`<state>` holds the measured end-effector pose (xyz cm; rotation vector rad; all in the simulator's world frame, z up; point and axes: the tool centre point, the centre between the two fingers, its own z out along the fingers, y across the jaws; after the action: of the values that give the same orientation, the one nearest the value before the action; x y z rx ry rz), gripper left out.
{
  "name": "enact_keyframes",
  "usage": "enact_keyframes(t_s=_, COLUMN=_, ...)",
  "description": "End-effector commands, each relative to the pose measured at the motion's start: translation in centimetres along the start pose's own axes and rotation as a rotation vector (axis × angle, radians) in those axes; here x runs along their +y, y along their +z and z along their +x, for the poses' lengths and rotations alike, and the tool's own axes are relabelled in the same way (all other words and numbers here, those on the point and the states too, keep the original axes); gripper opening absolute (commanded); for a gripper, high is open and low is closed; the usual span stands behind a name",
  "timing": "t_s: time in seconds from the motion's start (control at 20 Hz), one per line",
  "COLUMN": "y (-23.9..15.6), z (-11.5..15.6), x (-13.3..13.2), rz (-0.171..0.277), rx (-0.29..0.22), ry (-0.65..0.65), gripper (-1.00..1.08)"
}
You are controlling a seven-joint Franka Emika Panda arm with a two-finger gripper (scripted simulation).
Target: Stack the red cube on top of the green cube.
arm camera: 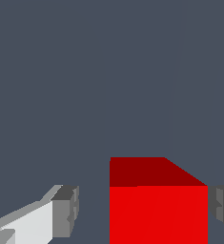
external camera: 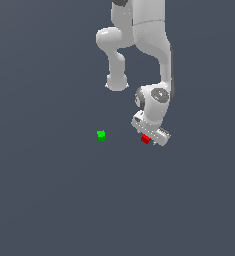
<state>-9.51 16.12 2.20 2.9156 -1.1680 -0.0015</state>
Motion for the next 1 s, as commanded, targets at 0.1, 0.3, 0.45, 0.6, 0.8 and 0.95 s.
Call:
enact_keyframes(t_s=0.1, y=0.2, z=0.0, x=-0.1, rz=0.001, rx=0.001, ry=0.0, gripper=-1.0)
enact_keyframes(t_s=0.3, y=0.2, z=0.0, x=-0.1, rz=0.001, rx=0.001, ry=0.0, gripper=-1.0)
enact_keyframes(t_s=0.45, y=0.2, z=0.0, x=-0.1, rz=0.001, rx=0.001, ry=0.0, gripper=-1.0)
enact_keyframes(t_s=0.6, y=0.2, z=0.0, x=-0.1, rz=0.002, rx=0.001, ry=-0.001, gripper=-1.0)
enact_keyframes(t_s=0.8, y=-0.5, z=0.0, x=-0.1, rz=0.002, rx=0.001, ry=-0.001, gripper=-1.0)
enact_keyframes(t_s=0.95, y=-1.5, z=0.0, x=0.0, rz=0.002, rx=0.001, ry=-0.001, gripper=-1.0)
